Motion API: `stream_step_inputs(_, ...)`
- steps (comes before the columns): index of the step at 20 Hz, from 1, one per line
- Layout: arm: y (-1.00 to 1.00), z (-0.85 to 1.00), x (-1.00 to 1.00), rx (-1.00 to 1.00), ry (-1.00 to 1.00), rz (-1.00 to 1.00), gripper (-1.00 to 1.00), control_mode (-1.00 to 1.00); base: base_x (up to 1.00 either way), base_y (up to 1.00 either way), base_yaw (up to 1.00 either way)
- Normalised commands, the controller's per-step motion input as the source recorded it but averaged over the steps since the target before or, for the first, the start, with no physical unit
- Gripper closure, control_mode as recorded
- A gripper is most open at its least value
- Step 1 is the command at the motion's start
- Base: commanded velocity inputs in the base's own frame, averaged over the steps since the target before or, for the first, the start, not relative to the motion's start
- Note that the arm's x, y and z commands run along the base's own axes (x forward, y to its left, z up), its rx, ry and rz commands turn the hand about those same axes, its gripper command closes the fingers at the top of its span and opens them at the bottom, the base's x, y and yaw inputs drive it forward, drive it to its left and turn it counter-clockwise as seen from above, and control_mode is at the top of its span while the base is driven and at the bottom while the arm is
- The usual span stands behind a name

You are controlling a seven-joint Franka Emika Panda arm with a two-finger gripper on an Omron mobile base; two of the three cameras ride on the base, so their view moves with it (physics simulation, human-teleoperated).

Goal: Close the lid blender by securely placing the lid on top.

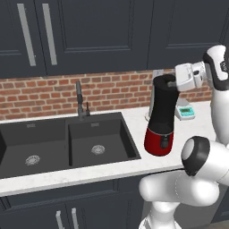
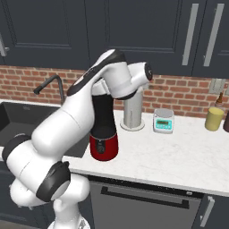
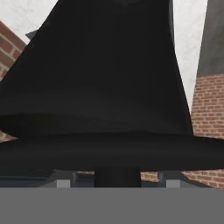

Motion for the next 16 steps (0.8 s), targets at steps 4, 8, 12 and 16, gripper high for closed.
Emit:
stream_step_inputs(4, -0.33, 0.00, 0.03, 0.12, -0.06, 0.00, -1.00, -1.00, 0.00, 0.00, 0.00)
stream_step_inputs(8, -0.16, 0.00, 0.00, 0.08, -0.04, 0.00, -1.00, -1.00, 0.00, 0.00, 0.00)
stream_step_inputs(12, -0.03, 0.00, 0.00, 0.04, 0.00, 0.00, -1.00, -1.00, 0.00, 0.00, 0.00)
stream_step_inputs(16, 0.00, 0.07, 0.00, 0.02, 0.00, 0.00, -1.00, -1.00, 0.00, 0.00, 0.00)
